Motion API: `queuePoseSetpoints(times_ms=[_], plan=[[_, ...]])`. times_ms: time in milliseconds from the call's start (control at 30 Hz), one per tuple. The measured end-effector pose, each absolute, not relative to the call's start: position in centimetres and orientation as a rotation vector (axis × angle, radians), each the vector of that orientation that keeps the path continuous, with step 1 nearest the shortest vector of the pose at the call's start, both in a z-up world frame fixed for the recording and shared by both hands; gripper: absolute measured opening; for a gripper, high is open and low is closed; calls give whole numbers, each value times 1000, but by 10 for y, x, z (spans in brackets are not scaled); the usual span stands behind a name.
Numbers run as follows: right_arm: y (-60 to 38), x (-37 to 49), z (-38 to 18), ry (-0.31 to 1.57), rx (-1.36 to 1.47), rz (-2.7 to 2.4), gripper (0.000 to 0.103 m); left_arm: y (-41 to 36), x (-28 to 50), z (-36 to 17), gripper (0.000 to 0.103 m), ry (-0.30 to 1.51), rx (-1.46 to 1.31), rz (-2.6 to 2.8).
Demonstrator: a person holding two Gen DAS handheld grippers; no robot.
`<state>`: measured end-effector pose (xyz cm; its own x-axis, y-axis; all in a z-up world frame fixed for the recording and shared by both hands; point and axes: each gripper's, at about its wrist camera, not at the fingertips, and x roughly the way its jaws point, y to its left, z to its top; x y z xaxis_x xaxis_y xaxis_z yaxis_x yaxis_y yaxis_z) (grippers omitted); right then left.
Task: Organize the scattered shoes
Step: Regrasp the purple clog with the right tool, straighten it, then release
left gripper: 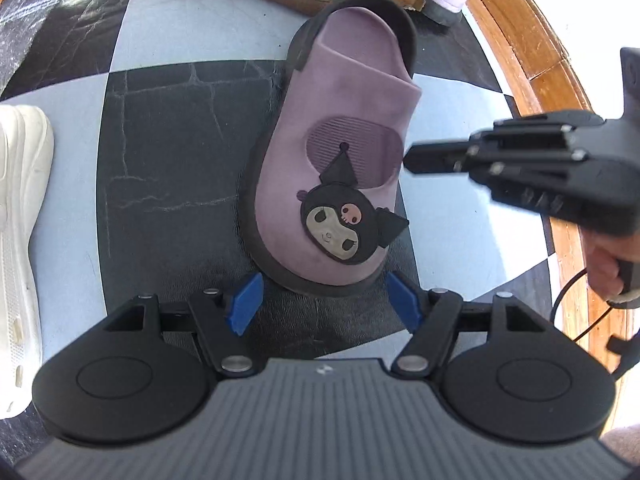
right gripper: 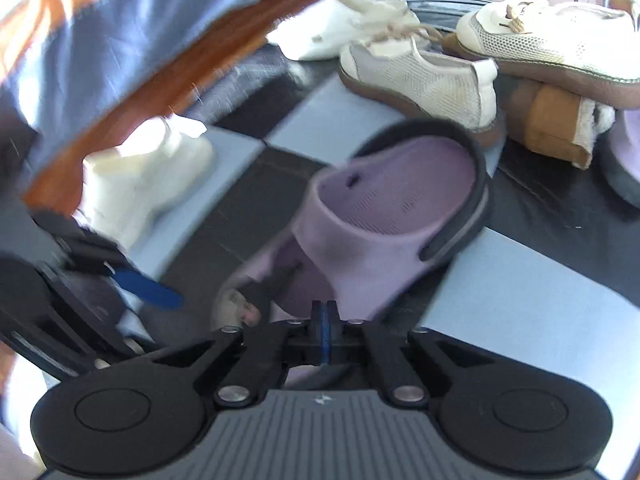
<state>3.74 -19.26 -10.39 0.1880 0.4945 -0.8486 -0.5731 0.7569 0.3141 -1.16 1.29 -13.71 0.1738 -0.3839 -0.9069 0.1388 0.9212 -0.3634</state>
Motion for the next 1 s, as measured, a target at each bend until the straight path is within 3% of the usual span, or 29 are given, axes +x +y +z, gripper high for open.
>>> queuePoseSetpoints(times_ms=[33, 67, 133, 300, 367, 400, 433, 467, 567, 600, 833, 1000], plan=[[-192, 42, -105, 1181, -75, 721, 15, 14, -12, -138, 69, 1349, -220, -372], [-191, 46, -107, 1203, -77, 678, 42, 15, -12, -138, 69, 1350, -222, -367], [-192, 49, -111, 1212, -43, 575, 69, 17, -12, -139, 69, 1354, -227, -353], [-195, 49, -124, 1249, 142, 586, 72, 18, -13, -136, 69, 1348, -210, -338], [-186, 53, -141, 1303, 120, 512, 85, 17, -13, -135, 70, 1348, -207, -335], [-184, 55, -146, 1311, 99, 486, 98, 16, -13, -135, 70, 1347, -206, -337], [-183, 57, -149, 1288, 99, 468, 102, 16, -13, -134, 70, 1347, -205, -339], [-183, 58, -150, 1269, 103, 479, 100, 16, -13, -134, 70, 1347, -204, -340], [-176, 57, -143, 1200, 19, 558, 47, 15, -13, -134, 71, 1352, -200, -343], [-171, 54, -141, 1185, -60, 568, 37, 16, -13, -134, 71, 1353, -204, -344], [-184, 38, -134, 1228, -163, 640, 26, 15, -14, -135, 71, 1365, -205, -339], [-199, 18, -130, 1317, -91, 632, 25, 11, -15, -133, 72, 1362, -204, -354]])
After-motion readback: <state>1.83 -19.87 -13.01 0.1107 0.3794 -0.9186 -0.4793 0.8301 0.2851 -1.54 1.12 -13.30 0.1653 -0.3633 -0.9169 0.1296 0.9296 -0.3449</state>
